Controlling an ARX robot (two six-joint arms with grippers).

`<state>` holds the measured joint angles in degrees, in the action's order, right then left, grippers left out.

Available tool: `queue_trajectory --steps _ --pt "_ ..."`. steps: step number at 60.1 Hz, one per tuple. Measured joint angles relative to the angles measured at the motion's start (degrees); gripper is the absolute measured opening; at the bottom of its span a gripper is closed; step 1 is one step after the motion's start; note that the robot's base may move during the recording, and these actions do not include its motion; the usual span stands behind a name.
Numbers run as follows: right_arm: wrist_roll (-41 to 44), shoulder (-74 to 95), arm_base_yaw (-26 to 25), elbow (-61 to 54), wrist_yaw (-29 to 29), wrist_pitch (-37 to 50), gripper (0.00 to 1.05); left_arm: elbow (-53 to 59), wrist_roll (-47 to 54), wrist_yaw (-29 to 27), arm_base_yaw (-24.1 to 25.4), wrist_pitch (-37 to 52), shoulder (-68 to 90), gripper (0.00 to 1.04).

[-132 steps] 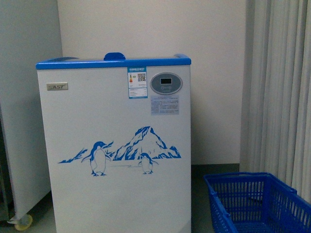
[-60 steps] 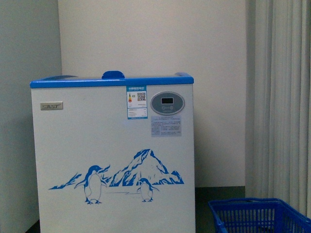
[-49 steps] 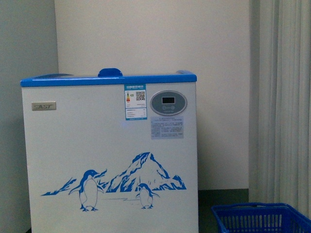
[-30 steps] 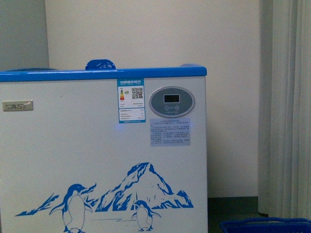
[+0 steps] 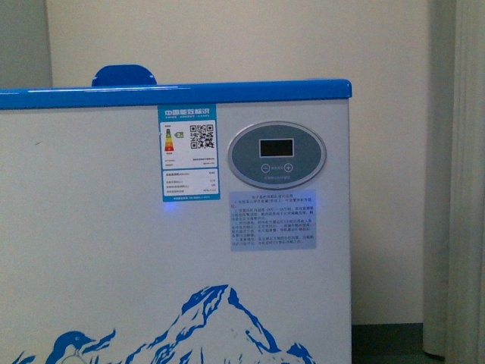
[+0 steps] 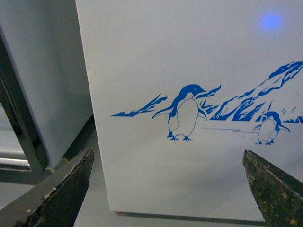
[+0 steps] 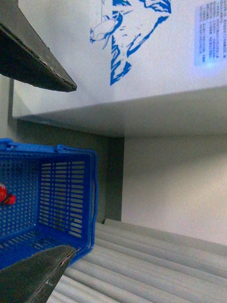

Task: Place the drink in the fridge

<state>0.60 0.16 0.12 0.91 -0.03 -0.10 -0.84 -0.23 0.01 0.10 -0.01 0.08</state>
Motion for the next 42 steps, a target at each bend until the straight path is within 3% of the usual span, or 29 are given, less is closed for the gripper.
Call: queue_trajectory --steps 23,29,32,42 --pt "0.0 0.0 0.0 0.0 0.0 0.0 0.97 0.0 0.0 0.1 0.0 0.0 0.1 0.97" --pt "-3.9 5.4 0.1 3.2 4.7 -7.7 0.97 0.0 0.0 0.0 0.0 0.0 0.1 0.97" --pt "-5.3 11.8 -2.1 5.4 4.8 -8.8 0.97 0.0 0.0 0.0 0.0 0.0 0.1 0.97" --pt "-6.5 37.9 -13.1 13.6 -1.7 -0.3 0.97 0.0 0.0 0.0 0.0 0.0 0.1 0.97"
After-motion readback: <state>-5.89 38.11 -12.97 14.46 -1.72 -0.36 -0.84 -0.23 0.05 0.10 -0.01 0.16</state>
